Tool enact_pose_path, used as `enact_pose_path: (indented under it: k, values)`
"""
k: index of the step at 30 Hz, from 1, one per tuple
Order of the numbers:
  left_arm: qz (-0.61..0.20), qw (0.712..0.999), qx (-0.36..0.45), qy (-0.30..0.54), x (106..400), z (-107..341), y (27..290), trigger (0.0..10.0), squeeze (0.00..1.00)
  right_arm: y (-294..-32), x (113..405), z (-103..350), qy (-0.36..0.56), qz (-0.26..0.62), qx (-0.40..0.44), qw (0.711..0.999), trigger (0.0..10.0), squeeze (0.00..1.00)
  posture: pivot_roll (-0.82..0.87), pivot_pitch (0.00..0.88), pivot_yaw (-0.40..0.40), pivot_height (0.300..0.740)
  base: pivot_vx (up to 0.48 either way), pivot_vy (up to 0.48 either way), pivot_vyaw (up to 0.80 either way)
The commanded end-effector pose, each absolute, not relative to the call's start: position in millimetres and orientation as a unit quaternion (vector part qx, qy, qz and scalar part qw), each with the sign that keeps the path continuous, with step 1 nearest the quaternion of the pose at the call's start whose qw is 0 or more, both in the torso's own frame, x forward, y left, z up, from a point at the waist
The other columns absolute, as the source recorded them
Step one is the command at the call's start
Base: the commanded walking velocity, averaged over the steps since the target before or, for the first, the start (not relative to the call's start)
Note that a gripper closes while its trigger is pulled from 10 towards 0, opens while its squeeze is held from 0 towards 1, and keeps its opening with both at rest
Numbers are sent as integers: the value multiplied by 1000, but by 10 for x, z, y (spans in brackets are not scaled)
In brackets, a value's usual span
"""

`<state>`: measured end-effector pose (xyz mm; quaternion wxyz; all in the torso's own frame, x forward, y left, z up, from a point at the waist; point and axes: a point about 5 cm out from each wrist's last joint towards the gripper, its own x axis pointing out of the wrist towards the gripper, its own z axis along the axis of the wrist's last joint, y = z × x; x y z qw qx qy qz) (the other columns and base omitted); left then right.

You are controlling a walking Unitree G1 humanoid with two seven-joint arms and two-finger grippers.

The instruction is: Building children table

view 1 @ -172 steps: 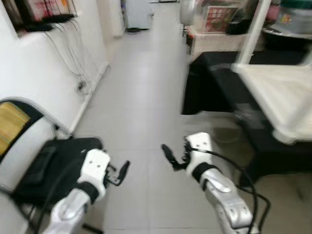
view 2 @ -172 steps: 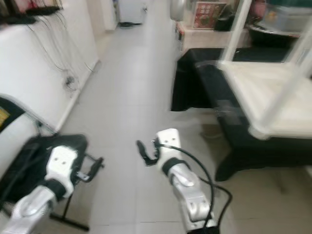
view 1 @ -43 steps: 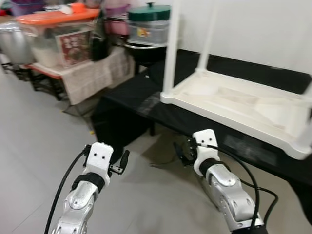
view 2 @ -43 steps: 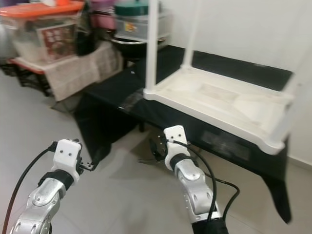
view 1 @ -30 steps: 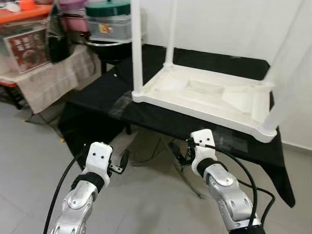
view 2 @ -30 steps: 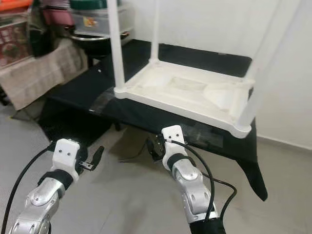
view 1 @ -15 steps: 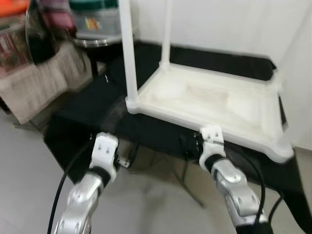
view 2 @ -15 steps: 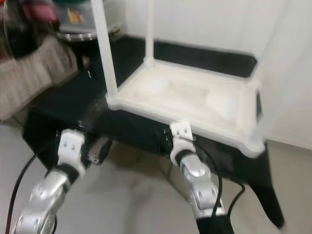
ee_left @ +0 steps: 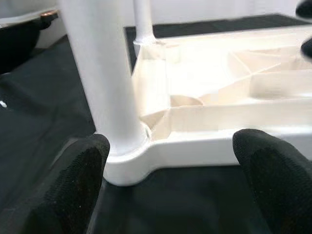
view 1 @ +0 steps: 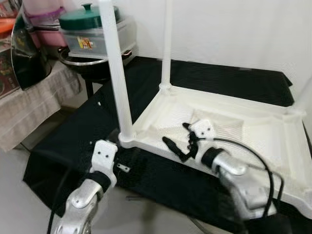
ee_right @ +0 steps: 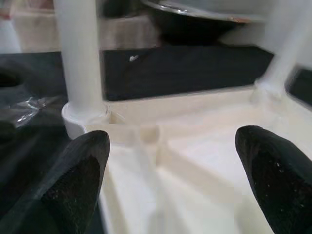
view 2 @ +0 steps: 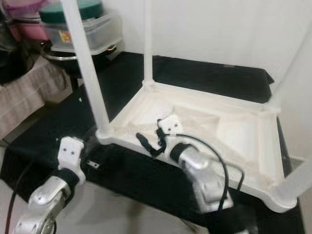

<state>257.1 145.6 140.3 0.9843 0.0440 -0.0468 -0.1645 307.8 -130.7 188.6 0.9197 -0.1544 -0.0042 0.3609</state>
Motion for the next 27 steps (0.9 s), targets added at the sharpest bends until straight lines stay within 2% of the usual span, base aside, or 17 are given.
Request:
enact_pose_path:
  k: [1,2,4,12,16,17,20,27]
  values:
    - [-204,977,55,-28,2474,1328,1446,10000,0,-1284,2999,1749,75,461,-243,850,10000,0,-5,47,0,740,0,0,0]
    - [-204,977,55,-28,2474,1328,1446,10000,0,-1284,2999,1749,75,461,-243,850,10000,0,-5,47,0,740,0,0,0]
    - [-246,967,66,-24,2398,1297,1385,10000,0,-1480,2994,1691,154,505,-318,788,10000,0,-4,47,-4,740,0,0,0]
    - [-290,953,85,-20,2278,1255,1332,10000,0,-1705,3246,1703,234,499,-372,747,10000,0,0,54,-21,740,0,0,0]
    - [-292,953,85,-19,2258,1252,1329,10000,0,-1656,3304,1675,229,503,-374,745,10000,0,1,58,-22,740,0,0,0]
    - [-296,951,84,-16,2239,1247,1321,10000,0,-1540,3357,1666,216,514,-334,760,10000,0,1,58,-22,740,0,0,0]
    - [-302,949,85,-15,2215,1242,1307,10000,0,-1482,3396,1610,225,519,-317,761,10000,0,8,64,-19,740,0,0,0]
    - [-309,947,87,-15,2177,1255,1291,10000,0,-1434,3497,1503,242,511,-328,757,10000,0,13,74,-22,740,0,0,0]
